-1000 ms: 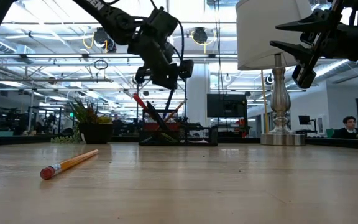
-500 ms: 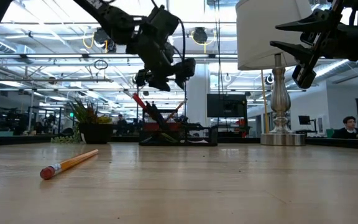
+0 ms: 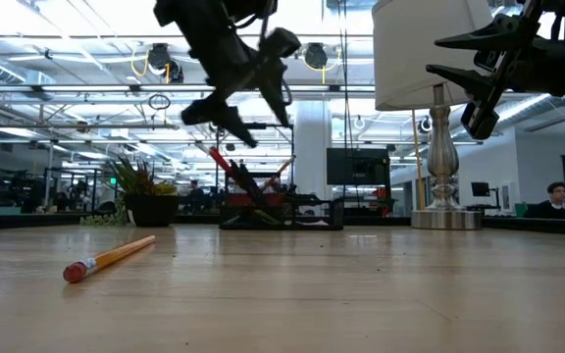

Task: Pick and place office supplies into organizer
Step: Put the orange pencil into the black desk organizer

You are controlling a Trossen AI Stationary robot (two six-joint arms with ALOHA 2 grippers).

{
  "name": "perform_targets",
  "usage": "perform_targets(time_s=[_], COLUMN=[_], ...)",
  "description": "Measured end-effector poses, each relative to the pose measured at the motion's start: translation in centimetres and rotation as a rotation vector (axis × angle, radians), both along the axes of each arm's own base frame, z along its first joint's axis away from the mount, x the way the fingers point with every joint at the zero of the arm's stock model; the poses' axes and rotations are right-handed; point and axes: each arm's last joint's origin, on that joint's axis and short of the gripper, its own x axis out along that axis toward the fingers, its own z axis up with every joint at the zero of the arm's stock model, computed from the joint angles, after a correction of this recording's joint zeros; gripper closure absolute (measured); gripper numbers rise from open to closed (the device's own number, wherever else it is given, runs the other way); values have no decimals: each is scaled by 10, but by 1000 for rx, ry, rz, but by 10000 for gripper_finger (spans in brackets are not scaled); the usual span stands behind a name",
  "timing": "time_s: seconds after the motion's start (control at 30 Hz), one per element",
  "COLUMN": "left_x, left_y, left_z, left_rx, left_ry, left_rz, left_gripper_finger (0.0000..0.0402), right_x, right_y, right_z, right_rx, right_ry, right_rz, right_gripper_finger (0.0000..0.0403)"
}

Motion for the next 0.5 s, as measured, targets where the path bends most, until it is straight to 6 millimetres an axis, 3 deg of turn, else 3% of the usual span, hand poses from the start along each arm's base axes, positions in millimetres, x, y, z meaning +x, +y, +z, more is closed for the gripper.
perform_targets(time_s=[0.13, 0.23, 0.5], left_x=[-2, -3, -8], left_y=[-25, -45, -99], left_z=[-15, -15, -16], left_rx=[-150, -190, -81], left_ry=[108, 114, 111], left_rz=[-88, -203, -648], left_gripper_finger=[140, 140, 140], right_x=[0, 0, 0], right_y=[0, 0, 0], right_z=[0, 0, 0], right_rx=[0, 0, 0], right_ry=[0, 0, 0], right_rz=[0, 0, 0], right_gripper_finger=[286, 286, 286])
